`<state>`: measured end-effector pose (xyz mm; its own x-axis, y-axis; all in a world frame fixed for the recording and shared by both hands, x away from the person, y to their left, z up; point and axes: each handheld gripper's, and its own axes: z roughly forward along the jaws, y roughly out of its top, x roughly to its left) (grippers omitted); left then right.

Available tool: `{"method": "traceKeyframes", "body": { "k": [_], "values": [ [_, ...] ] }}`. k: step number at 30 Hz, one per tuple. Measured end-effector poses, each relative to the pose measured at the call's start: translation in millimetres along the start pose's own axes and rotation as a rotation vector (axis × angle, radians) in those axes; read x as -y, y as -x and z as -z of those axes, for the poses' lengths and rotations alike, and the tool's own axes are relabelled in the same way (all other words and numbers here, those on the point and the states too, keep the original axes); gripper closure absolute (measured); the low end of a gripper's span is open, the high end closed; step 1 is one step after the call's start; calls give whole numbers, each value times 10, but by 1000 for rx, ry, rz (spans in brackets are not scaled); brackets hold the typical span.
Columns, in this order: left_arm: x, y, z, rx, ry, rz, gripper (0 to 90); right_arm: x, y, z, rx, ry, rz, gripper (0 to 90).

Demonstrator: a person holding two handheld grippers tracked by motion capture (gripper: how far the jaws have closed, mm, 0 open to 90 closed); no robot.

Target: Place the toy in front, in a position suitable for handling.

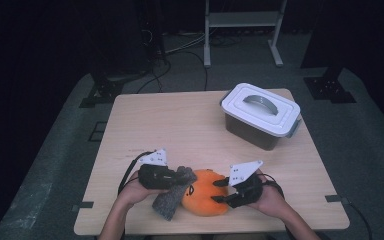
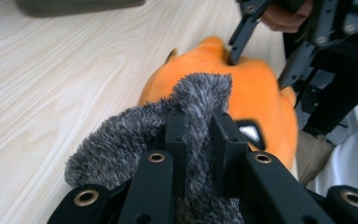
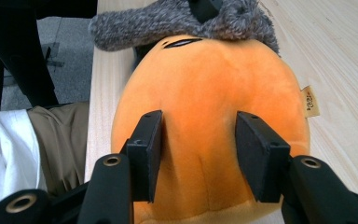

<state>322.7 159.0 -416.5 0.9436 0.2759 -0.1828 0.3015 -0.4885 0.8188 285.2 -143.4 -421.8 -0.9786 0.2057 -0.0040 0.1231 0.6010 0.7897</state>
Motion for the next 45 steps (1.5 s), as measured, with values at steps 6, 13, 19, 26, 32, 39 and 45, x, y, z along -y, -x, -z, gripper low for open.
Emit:
{"method": "traceKeyframes", "body": {
  "k": [6, 13, 19, 26, 32, 39, 45],
  "values": [
    [1, 17, -26, 20, -7, -13, 787, 6, 28, 12, -12, 33, -40, 427],
    [43, -26, -12, 33, -1, 17, 787, 83, 181, 127, 22, 86, -132, 326],
    [12, -4, -15, 30, -12, 5, 787, 146, 256, 98, 5, 68, -190, 295],
    [15, -2, -16, 35, -2, 6, 786, 226, 342, 92, -28, 38, -262, 273],
    [-64, 59, -21, 29, 6, -27, 787, 123, 270, 59, 8, 12, -224, 462],
    [-215, 207, -62, 43, 42, -90, 786, -48, 123, 92, 45, 49, -146, 587],
    [-200, 193, -81, 25, 8, -88, 786, -35, 138, 94, 46, 43, -142, 606]
  ]
}}
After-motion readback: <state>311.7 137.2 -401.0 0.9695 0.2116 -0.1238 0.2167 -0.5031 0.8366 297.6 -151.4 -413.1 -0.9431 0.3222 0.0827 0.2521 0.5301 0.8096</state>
